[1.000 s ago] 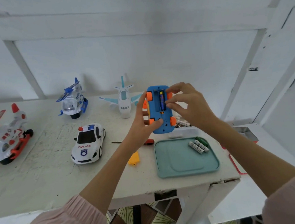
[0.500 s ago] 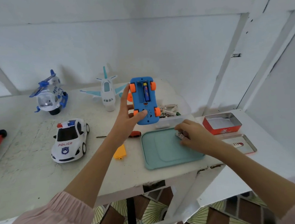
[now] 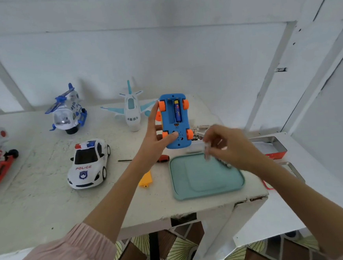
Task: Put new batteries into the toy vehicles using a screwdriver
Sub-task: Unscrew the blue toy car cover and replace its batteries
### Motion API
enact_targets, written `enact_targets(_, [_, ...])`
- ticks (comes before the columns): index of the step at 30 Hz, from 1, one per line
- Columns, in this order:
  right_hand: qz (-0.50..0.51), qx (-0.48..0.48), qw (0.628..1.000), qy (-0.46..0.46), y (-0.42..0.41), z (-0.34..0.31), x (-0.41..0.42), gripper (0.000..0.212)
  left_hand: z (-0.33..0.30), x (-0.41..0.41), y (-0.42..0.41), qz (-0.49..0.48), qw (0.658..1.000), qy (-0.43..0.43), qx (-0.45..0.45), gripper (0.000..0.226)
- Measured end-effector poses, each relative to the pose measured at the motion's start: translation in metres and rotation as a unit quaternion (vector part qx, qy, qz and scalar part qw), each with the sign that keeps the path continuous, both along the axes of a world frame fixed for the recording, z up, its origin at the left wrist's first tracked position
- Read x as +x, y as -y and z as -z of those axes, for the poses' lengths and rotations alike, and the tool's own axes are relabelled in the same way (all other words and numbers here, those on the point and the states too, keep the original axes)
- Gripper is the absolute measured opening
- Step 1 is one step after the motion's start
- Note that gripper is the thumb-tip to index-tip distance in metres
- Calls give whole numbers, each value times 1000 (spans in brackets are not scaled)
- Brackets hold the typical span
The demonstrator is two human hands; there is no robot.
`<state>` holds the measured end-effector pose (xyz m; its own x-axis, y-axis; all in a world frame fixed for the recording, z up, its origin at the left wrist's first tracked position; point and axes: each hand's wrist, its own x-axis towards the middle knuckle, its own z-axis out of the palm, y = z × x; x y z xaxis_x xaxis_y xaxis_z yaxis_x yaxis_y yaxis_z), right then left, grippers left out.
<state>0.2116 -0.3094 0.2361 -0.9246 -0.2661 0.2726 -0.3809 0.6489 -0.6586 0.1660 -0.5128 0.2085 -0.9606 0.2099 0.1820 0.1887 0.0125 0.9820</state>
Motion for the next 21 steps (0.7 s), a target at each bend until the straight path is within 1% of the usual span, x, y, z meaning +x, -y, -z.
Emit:
enact_targets(2, [25, -102, 994, -30, 9, -22, -3, 17, -1, 2, 0, -1, 1000, 3, 3, 78])
enact_targets(4, [39, -185, 981, -52, 19, -40, -11, 17, -1, 4, 0, -2, 1000, 3, 5, 78])
enact_targets(6, [47, -221, 971, -77, 31, -49, -22, 16, -2, 7, 1, -3, 1000, 9, 8, 79])
enact_targets(8, [54, -200, 973, -104, 43, -48, -33, 16, -2, 9, 1, -5, 1000, 12, 11, 81])
enact_targets(11, [71, -107, 976, -176, 56, -38, -45, 16, -5, 12, 2, -9, 1000, -7, 5, 83])
enact_targets(13, [69, -62, 964, -248, 61, -31, -48, 14, -7, 14, 2, -13, 1000, -20, 3, 83])
enact_targets(15, [60, -38, 953, -296, 66, -27, -49, 10, -8, 15, 3, -14, 999, -34, 0, 83])
enact_targets(17, [46, -24, 943, -327, 70, -25, -48, 3, -8, 17, 2, -10, 999, -47, -11, 85])
enact_targets(21, [21, 9, 934, -356, 68, -19, -48, 7, -4, 18, 1, -7, 999, -44, -11, 87])
